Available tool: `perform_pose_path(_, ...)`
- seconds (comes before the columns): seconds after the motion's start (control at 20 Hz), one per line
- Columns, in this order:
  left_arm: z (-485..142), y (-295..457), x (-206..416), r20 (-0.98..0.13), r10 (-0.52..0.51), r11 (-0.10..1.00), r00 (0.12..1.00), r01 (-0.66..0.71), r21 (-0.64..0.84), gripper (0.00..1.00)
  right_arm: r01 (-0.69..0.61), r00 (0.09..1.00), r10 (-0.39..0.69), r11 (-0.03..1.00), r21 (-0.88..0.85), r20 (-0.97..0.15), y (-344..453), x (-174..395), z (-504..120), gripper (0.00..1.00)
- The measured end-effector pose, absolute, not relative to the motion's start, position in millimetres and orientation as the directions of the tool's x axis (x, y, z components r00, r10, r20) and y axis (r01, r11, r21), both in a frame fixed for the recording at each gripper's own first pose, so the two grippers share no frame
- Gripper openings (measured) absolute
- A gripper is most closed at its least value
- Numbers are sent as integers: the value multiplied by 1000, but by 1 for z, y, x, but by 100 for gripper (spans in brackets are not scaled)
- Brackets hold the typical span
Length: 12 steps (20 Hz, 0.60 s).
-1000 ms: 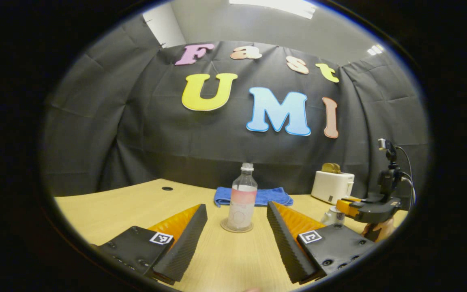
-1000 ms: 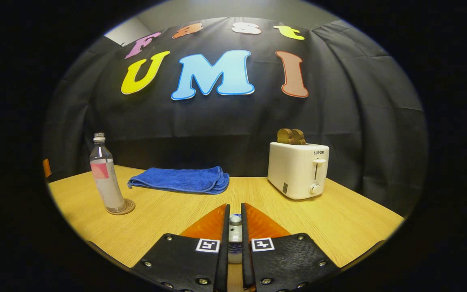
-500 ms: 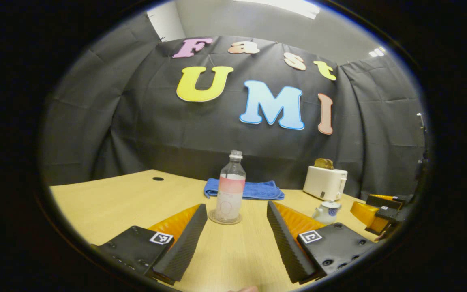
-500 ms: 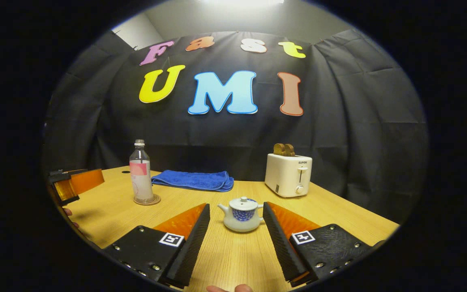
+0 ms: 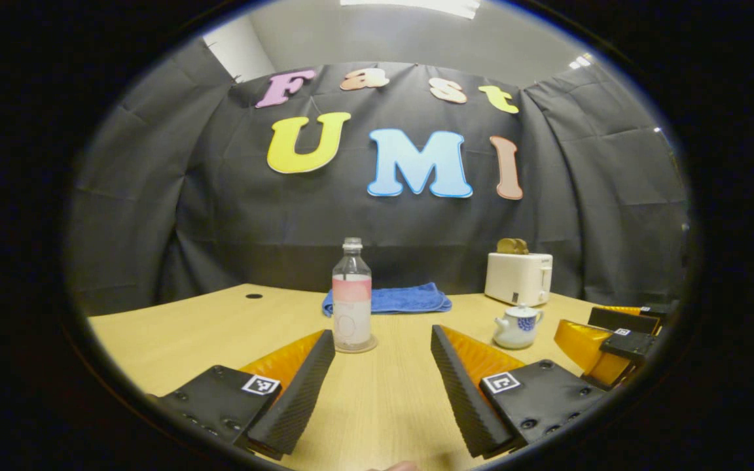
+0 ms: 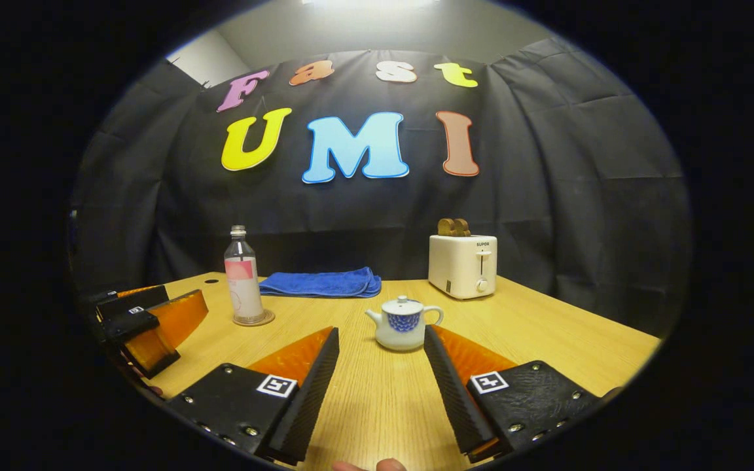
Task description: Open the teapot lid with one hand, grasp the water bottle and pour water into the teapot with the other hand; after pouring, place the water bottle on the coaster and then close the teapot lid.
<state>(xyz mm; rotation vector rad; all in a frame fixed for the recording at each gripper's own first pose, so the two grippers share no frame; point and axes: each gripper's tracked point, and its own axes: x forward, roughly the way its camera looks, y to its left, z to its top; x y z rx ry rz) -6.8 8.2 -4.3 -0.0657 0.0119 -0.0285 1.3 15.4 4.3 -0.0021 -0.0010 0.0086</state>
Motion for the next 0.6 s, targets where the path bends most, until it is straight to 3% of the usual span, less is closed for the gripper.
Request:
perform_pose_path(0.2, 6, -2, -16, 4, 12, 1000, 1000, -12, 7, 100, -4, 1000, 4, 1000, -3, 2, 25, -3, 2, 81)
perform_pose_path(0.6, 1, -2, -18, -2, 6, 1000, 1000, -6, -4, 100, -48, 999, 48, 999, -4, 2, 31, -4, 2, 81)
